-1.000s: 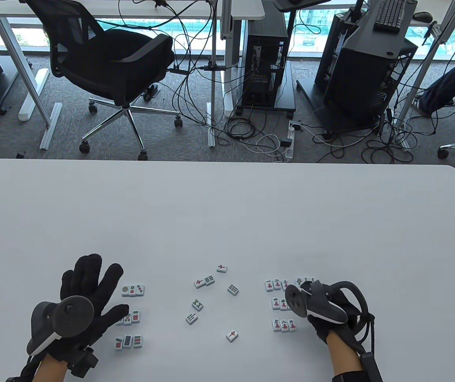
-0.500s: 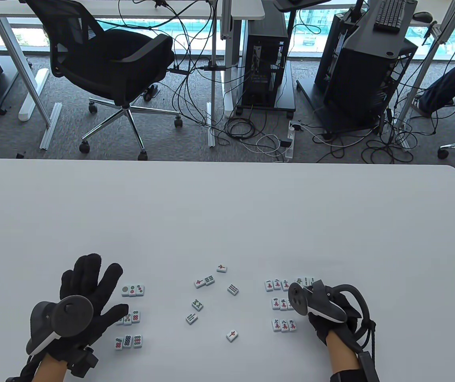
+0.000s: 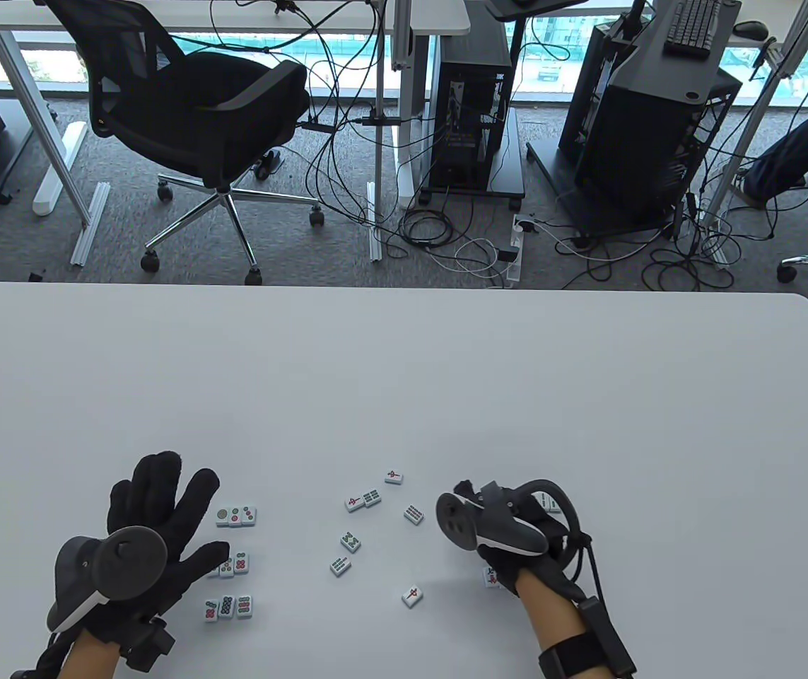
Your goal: Mahjong suit sorting
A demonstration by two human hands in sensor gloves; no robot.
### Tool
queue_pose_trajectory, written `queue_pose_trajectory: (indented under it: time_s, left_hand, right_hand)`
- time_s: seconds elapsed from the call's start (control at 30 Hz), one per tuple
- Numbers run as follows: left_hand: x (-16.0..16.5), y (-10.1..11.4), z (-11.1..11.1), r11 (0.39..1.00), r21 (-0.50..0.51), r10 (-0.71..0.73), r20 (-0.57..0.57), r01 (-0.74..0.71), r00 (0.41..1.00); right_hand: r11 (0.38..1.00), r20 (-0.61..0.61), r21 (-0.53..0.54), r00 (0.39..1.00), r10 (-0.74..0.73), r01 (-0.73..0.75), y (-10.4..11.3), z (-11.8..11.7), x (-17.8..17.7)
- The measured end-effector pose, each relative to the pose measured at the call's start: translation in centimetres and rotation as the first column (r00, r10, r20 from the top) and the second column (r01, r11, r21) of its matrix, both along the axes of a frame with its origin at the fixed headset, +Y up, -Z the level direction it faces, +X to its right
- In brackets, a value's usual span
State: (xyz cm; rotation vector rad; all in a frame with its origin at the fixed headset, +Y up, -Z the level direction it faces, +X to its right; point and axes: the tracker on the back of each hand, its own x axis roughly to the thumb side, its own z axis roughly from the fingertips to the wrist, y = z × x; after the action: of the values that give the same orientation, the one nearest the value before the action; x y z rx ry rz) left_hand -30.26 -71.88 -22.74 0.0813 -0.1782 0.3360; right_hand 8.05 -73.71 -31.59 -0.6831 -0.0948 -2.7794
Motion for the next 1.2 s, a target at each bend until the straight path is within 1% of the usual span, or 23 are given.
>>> queue_pose_trajectory:
  time_s: [0.17, 0.27, 0.4, 0.43, 0.73, 0.83, 0.9, 0.97, 1.07, 1.13, 1.2]
  left_hand:
    - [-0.1, 0.1, 0.0, 1.0, 0.007, 0.015, 0.002, -0.015, 1.0]
    - [-0.2, 0.2, 0.1, 1.0, 0.014, 0.025, 0.002, -0.025, 1.0]
    - [-0.3, 0.3, 0.1, 0.999, 0.02, 0.037, 0.003, -0.037, 0.999]
    - [-0.3, 0.3, 0.1, 0.999, 0.021, 0.04, 0.003, -0.04, 0.999]
    - [-0.1, 0.3, 0.2, 0.999, 0.019, 0.028, 0.01, -0.028, 1.0]
    - [-0.2, 0.3, 0.2, 0.999, 0.022, 0.03, 0.009, -0.03, 1.0]
    - [-0.2, 0.3, 0.2, 0.999, 0.023, 0.035, 0.008, -0.035, 0.999]
    - [-0.2, 0.3, 0.2, 0.999, 0.022, 0.036, 0.007, -0.036, 0.999]
    - [-0.2, 0.3, 0.2, 0.999, 0.025, 0.032, 0.008, -0.032, 0.999]
    - [-0.2, 0.3, 0.2, 0.999, 0.027, 0.029, 0.009, -0.03, 1.0]
    - [-0.2, 0.3, 0.2, 0.999, 0.025, 0.025, 0.008, -0.025, 1.0]
  right_hand:
    - [0.993, -0.075, -0.004, 0.991, 0.114, -0.115, -1.6, -0.8, -4.5]
    - [0.983, -0.12, 0.007, 0.976, 0.183, -0.184, -2.4, -1.2, -6.1]
    - [0.977, -0.126, -0.021, 0.97, 0.207, -0.212, -3.1, -1.5, -6.8]
    - [0.98, -0.131, -0.009, 0.972, 0.197, -0.199, -3.1, -1.5, -6.9]
    - [0.99, -0.18, -0.009, 0.974, 0.139, -0.143, -2.9, -1.0, -6.3]
    - [0.996, -0.181, 0.046, 0.98, 0.084, -0.076, -1.8, -0.1, -5.3]
    - [0.997, -0.164, 0.078, 0.986, 0.033, -0.02, -0.7, 0.6, -4.0]
    - [0.995, -0.123, 0.1, 0.992, -0.007, 0.02, 0.9, 1.4, -2.0]
    - [0.99, -0.058, 0.141, 0.998, -0.017, 0.025, 2.8, 2.4, 1.4]
    - [0.99, -0.003, 0.141, 1.0, -0.018, 0.018, 3.6, 3.0, 3.8]
    - [0.993, 0.05, 0.116, 0.999, -0.017, 0.011, 3.8, 3.6, 5.9]
